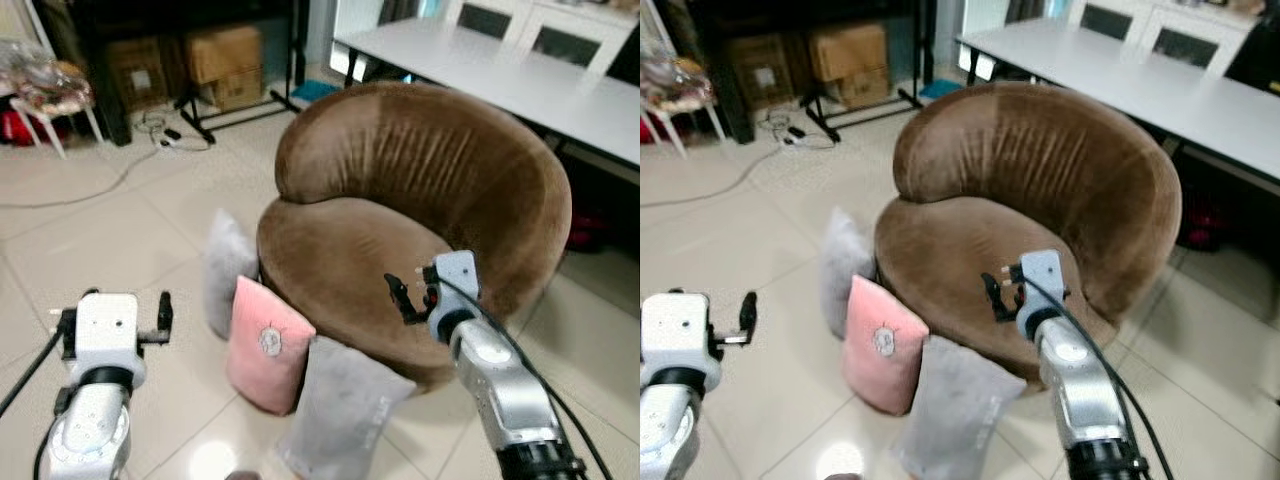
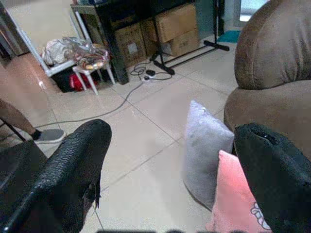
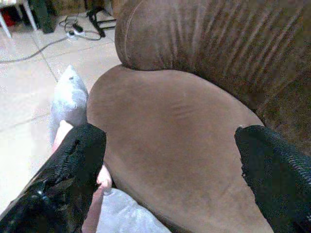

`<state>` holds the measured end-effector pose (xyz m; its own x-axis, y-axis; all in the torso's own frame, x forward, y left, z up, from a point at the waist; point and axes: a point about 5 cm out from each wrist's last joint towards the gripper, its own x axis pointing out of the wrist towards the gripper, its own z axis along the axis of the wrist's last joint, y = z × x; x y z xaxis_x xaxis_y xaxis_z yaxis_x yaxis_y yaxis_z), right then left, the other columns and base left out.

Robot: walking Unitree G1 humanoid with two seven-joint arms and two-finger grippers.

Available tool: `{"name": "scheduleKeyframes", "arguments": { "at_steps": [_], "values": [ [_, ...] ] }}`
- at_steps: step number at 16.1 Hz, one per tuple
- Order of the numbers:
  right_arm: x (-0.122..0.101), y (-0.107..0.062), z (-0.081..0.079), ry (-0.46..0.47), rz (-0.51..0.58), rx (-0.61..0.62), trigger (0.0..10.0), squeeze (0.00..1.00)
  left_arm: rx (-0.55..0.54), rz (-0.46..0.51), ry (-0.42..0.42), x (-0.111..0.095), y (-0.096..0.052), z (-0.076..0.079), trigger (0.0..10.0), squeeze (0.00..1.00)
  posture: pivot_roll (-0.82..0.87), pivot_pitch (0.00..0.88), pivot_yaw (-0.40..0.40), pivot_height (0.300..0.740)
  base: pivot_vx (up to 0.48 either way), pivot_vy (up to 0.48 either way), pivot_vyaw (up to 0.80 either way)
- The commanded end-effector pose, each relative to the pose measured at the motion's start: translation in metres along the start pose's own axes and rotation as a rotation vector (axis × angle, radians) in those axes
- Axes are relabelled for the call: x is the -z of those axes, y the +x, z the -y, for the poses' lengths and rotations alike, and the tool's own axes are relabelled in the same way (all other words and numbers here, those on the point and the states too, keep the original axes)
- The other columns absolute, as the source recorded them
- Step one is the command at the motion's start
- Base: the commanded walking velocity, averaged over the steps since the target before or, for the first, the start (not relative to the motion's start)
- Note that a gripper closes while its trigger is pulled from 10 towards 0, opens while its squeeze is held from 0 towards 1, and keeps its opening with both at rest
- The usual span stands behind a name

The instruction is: Move the pillow to the sofa from floor

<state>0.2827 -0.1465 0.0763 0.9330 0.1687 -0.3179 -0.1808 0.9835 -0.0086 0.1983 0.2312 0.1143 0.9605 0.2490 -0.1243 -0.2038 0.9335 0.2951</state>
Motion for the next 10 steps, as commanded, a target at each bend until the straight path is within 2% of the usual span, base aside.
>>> {"name": "scheduleKeyframes", "arguments": {
  "at_steps": [1, 2, 3, 4, 10],
  "values": [
    [-0.0015, -0.0024, 0.0100, 0.000, 0.015, 0.053, 10.0, 1.00, 0.011, 0.019, -0.010, -0.0023, 0.0009, 0.0006, 10.0, 0.00, 0.08, 0.000, -0.091, 0.740, 0.000, 0.000, 0.00],
    [-0.0025, -0.0037, 0.0117, 0.006, 0.030, 0.077, 10.0, 1.00, 0.007, 0.029, -0.020, -0.0027, 0.0001, -0.0019, 10.0, 0.00, 0.08, 0.000, -0.092, 0.740, 0.000, 0.000, 0.00],
    [-0.0029, -0.0045, 0.0128, 0.016, 0.036, 0.090, 10.0, 0.95, 0.005, 0.031, -0.022, -0.0028, -0.0002, -0.0029, 10.0, 0.00, 0.08, 0.000, -0.093, 0.740, 0.300, 0.000, 0.00],
    [-0.0045, -0.0053, 0.0136, 0.028, 0.053, 0.099, 10.0, 0.00, 0.004, 0.034, -0.023, -0.0028, -0.0003, -0.0035, 10.0, 0.00, 0.08, 0.000, -0.093, 0.740, 0.349, 0.000, 0.00],
    [-0.0074, -0.0041, 0.0178, 0.002, 0.054, 0.163, 10.0, 0.00, 0.012, 0.045, -0.024, -0.0037, -0.0009, -0.0024, 10.0, 0.00, 0.09, 0.000, -0.095, 0.740, 0.359, 0.000, 0.00]
  ]
}}
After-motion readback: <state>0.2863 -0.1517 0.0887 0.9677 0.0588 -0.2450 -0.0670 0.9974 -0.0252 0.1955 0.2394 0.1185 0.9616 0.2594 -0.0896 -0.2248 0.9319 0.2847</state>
